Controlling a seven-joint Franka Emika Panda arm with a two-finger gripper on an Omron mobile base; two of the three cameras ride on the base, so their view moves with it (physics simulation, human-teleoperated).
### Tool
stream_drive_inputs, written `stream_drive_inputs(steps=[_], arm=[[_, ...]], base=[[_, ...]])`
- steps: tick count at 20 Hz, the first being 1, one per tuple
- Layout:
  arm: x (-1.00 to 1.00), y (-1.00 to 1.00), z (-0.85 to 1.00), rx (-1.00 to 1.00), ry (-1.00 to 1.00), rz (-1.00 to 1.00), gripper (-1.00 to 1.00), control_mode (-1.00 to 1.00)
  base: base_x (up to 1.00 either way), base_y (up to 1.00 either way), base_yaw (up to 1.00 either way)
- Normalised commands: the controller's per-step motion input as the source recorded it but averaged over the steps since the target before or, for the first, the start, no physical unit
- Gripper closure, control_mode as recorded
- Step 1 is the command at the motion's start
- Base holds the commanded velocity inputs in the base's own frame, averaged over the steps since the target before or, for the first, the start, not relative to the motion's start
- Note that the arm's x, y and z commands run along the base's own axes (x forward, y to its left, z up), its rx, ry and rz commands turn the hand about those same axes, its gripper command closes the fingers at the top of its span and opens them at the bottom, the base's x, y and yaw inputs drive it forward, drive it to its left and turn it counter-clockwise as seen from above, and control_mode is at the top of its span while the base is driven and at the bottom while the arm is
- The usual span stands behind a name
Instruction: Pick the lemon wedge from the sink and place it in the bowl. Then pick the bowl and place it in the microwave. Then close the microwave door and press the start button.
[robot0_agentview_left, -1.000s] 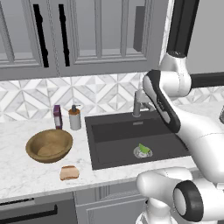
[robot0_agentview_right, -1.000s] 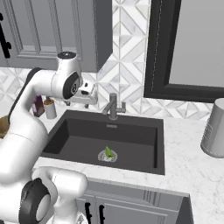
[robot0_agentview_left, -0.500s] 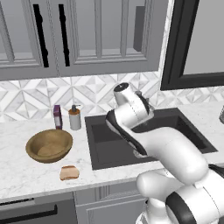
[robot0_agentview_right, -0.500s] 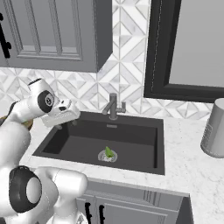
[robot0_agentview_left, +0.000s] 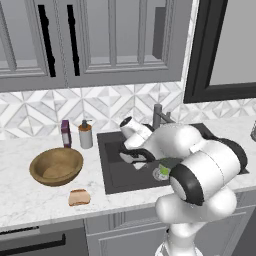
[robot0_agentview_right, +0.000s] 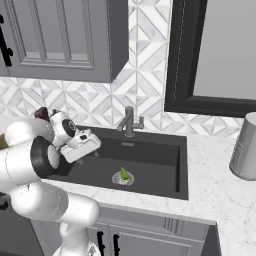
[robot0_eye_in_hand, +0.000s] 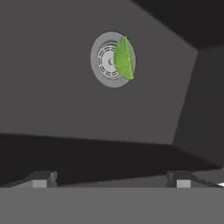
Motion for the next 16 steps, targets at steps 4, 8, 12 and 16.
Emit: stream_drive_inputs(steps=[4,8,12,16], arm=[[0.49,-0.43,-0.77,-0.07,0.19,0.01,-1.00,-1.00],[0.27,-0.14,-0.60,-0.20,0.19,0.00,-1.00,-1.00],[0.24,-0.26,-0.48,-0.17,0.15,0.00,-1.00,-1.00],[0.39,-0.36,-0.25,-0.02,0.07,0.00,-1.00,-1.00]], base=[[0.00,0.00,0.00],[0.00,0.00,0.00],[0.00,0.00,0.00],[0.00,0.00,0.00]])
